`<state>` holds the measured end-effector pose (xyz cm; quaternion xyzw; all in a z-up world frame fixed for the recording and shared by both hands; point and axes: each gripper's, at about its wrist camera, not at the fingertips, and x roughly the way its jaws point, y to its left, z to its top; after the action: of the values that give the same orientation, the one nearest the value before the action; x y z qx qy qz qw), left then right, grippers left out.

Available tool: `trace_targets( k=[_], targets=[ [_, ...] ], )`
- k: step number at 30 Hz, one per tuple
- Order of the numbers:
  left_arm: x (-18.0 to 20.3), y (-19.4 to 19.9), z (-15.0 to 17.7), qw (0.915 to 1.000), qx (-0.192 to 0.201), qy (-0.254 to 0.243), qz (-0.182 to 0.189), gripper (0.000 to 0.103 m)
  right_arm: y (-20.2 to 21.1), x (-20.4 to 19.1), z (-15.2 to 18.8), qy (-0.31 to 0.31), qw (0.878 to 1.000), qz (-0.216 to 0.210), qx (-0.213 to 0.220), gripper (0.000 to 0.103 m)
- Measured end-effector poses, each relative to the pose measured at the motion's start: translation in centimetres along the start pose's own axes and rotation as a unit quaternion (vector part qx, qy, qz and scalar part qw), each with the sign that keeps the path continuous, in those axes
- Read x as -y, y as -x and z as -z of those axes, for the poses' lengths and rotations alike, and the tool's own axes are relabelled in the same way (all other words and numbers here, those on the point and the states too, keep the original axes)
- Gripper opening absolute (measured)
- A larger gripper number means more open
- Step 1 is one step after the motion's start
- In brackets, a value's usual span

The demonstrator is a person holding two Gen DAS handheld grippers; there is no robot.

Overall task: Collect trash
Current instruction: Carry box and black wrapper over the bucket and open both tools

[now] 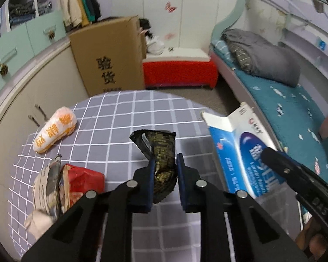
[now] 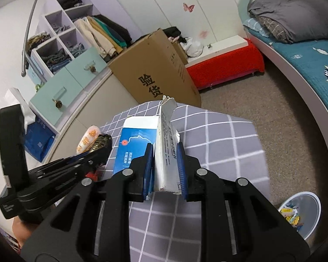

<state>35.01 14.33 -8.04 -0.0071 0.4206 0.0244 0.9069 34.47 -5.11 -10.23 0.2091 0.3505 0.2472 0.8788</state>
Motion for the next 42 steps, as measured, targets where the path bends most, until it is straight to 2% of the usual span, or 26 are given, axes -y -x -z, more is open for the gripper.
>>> trace_targets(
  k=[5, 9, 14, 18, 21, 26, 33, 42],
  targets=[
    [3.6, 2.7, 0.9, 0.9993, 0.012, -0.019, 0.029, 0.018, 4.0, 2.0, 0.9, -0.02, 1.0, -0.002, 0.019, 0.022],
    [8.2, 4.7, 2.4, 0.9969, 0.024, -0.049, 0.057, 0.018, 8.3, 4.5, 1.8, -0.033, 0.998, 0.01, 0.044, 0.022],
    [14.5, 6.1, 4.2, 0.9911, 0.028, -0.088, 0.097, 0.018, 14.6, 9.3, 3.7, -0.062, 0.994, 0.045, 0.084, 0.022],
    [20.1, 5.7, 6.3, 0.9846, 0.017, -0.124, 0.122, 0.018, 18.9, 13.7, 6.2, -0.087, 0.987, 0.084, 0.106, 0.022],
    [24.1, 4.6, 8.3, 0.9789, -0.002, -0.148, 0.141, 0.018, 20.7, 16.5, 7.9, -0.11, 0.983, 0.098, 0.11, 0.022],
    [28.7, 2.1, 11.4, 0.9708, -0.037, -0.178, 0.156, 0.018, 22.4, 21.5, 11.1, -0.153, 0.975, 0.12, 0.106, 0.022],
    [31.8, -2.6, 14.5, 0.9639, -0.091, -0.194, 0.158, 0.018, 22.5, 26.6, 14.5, -0.195, 0.964, 0.154, 0.094, 0.022],
    [34.1, -9.8, 17.5, 0.9497, -0.174, -0.193, 0.175, 0.019, 22.2, 31.1, 16.4, -0.234, 0.952, 0.175, 0.085, 0.022]
  ],
)
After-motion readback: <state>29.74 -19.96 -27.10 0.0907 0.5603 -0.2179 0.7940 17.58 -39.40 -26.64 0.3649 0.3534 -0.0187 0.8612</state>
